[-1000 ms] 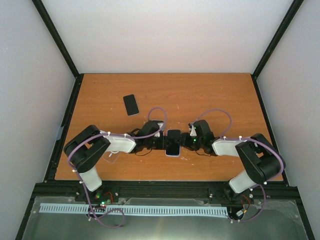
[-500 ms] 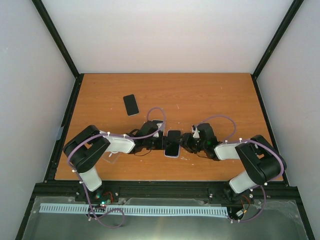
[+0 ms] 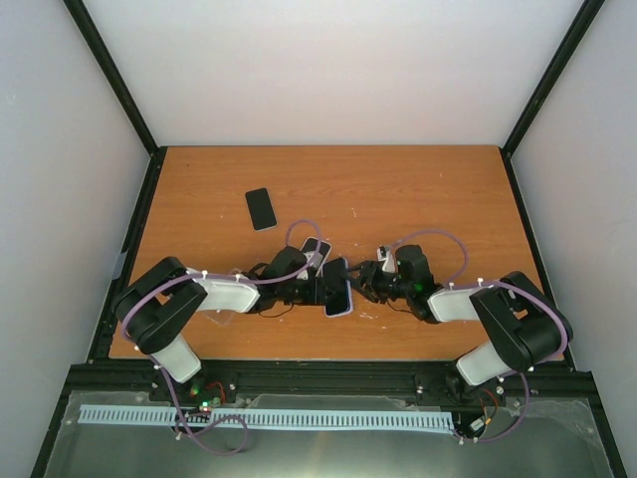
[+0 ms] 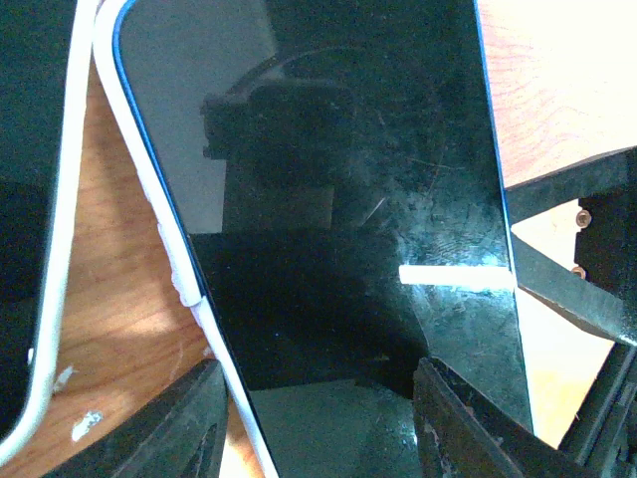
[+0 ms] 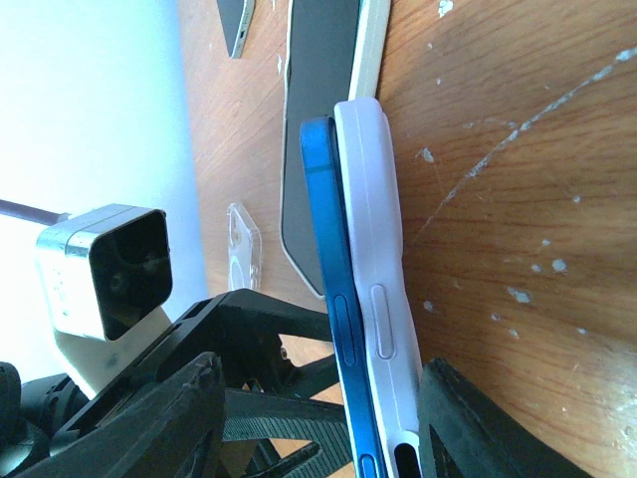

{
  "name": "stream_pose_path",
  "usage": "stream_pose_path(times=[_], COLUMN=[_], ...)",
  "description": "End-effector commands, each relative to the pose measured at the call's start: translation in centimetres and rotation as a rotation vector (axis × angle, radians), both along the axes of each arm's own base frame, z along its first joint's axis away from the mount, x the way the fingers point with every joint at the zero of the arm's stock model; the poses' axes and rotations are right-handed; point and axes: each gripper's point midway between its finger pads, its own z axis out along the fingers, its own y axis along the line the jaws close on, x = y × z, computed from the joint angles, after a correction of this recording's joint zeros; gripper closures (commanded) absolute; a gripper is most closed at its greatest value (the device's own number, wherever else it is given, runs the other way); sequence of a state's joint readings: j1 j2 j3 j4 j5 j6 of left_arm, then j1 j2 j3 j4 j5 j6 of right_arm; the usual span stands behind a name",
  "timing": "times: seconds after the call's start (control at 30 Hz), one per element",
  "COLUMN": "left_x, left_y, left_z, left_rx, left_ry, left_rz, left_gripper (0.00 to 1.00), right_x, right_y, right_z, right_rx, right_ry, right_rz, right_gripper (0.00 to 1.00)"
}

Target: Put the phone into the phone case

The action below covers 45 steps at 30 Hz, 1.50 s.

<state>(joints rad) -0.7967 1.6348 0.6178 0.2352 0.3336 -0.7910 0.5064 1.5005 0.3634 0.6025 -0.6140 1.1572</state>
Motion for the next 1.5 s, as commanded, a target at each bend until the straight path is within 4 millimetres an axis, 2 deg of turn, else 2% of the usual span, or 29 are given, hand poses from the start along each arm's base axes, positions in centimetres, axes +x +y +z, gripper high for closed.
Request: stream_pose_path(times=[0.0,0.2,0.37,0.5,0.6,0.67,1.13,1.47], left_x=[-0.9,-1.0,-1.2,-1.3,-1.3,-1.4,-1.3,-1.3], left_y=[-2.0,-1.3,-0.5,-0.4,-0.3,-0.3,0.1,0.3], left_z=[2.6,2.6,1.5,1.5,1.8,1.9,2.1,1.7], left_rx=[-0.113,-0.1,-0.072,-0.07,-0.079,-0.081,-0.068,-0.05], left_ry=[-0.016,-0.036,-0.041,-0.045,-0.053,-0.058,-0.078,-0.075], left_rz=[-0.075,-0.064,-0.052,-0.05,-0.051,-0.056,-0.053,-0.048], left_gripper=[0.48,0.48,0.46,0.5,0.56,0.57,0.51,0.51], right_x=[-0.5,-1.2,-2.5,-3.0,-3.1,-3.0,-3.6,-3.3], right_y=[1.7,2.1,2.8,2.8,2.5,2.3,3.0,2.7], right_z=[3.1,2.3,2.0,1.6,0.9,0.8,0.3,-0.3], right_rx=[0.101,0.084,0.094,0.068,0.009,-0.018,-0.013,-0.06], right_ry=[-0.08,-0.074,-0.063,-0.058,-0.062,-0.076,-0.076,-0.075], right_rz=[0.076,0.119,0.179,0.201,0.209,0.215,0.284,0.28], right_gripper=[0.47,0.47,0.48,0.49,0.57,0.6,0.73,0.95])
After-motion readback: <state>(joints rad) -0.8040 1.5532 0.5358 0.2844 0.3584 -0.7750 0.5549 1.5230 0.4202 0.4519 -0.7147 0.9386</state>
